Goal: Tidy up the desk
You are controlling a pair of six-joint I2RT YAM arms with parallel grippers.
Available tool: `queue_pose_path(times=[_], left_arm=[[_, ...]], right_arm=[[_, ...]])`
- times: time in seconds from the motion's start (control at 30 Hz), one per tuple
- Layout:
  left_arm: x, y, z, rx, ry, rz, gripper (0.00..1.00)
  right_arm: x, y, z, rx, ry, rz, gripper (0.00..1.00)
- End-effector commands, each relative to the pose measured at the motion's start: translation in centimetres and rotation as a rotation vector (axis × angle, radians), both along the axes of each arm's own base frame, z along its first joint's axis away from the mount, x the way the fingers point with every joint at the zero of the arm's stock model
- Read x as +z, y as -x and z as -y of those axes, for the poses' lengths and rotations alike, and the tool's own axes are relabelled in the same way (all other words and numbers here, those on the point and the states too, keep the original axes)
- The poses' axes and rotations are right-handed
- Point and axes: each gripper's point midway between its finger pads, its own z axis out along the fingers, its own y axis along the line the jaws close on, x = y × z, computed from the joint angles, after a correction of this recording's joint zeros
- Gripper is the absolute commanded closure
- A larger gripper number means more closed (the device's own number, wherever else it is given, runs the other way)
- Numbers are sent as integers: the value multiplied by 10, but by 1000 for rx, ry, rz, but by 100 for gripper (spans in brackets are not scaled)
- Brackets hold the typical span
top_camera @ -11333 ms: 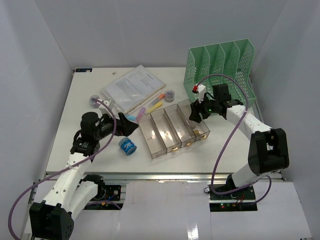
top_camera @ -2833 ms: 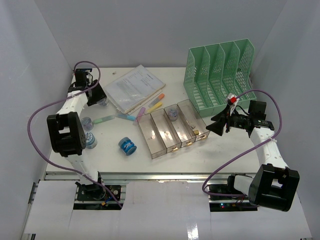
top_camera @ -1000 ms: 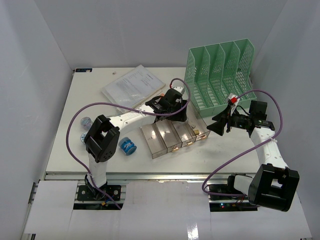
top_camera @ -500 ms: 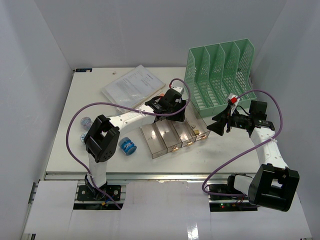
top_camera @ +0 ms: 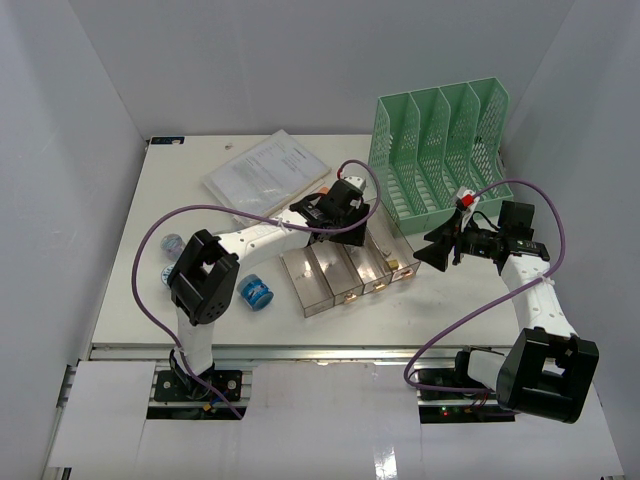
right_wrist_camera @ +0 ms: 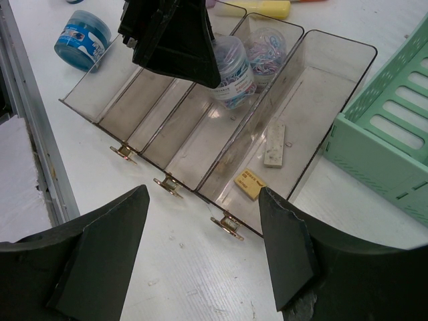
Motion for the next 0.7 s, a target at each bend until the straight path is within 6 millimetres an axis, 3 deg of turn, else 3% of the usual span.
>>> queue_pose_path(times=[0.0, 0.2, 0.3, 0.4, 0.53, 0.67], left_arm=[[22, 0, -3, -2, 12, 40, 74], [20, -5, -3, 10, -6, 46, 27], [21, -8, -3, 13, -16, 52, 16], [21, -11, -2, 15, -26, 55, 8], [25, -14, 0, 20, -29, 60, 6], [51, -16, -7, 53, -3, 108, 7]], right_arm=[[12, -2, -1, 15, -8, 30, 27], [12, -2, -1, 16, -11, 28, 27], [12, -2, -1, 16, -11, 26, 27], [13, -2, -1, 17, -12, 27, 27], [14, -1, -1, 21, -14, 30, 27], [14, 0, -2, 27, -13, 32, 27]])
